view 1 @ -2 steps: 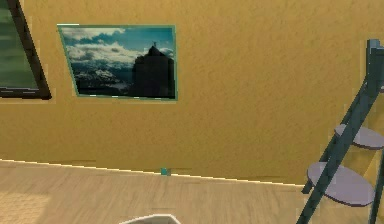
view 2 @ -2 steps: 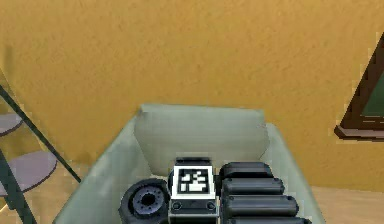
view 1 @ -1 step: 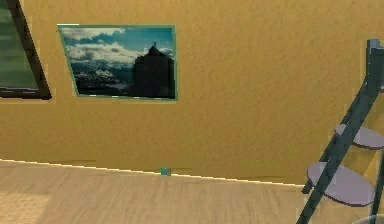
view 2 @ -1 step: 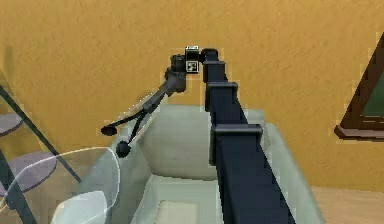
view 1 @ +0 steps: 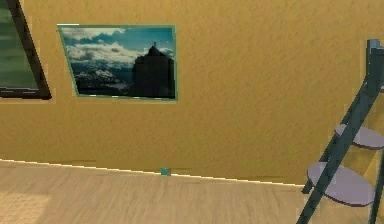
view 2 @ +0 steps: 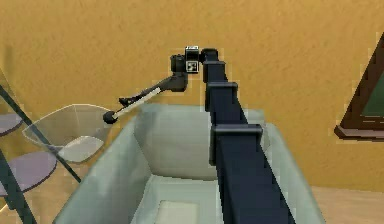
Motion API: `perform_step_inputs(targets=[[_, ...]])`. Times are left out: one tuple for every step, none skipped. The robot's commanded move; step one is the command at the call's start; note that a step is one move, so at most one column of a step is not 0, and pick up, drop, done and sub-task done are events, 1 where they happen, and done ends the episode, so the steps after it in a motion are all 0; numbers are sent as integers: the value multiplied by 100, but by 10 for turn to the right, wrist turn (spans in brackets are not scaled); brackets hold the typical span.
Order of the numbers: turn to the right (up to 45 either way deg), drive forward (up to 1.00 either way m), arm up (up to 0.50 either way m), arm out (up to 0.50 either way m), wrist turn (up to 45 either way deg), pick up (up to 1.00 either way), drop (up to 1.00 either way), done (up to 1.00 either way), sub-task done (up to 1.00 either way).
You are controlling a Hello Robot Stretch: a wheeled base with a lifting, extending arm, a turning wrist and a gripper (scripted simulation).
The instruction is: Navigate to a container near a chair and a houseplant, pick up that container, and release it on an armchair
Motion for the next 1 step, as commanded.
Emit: perform_step_inputs(targets=[[0,0,0,0,450,0,0,0,0]])
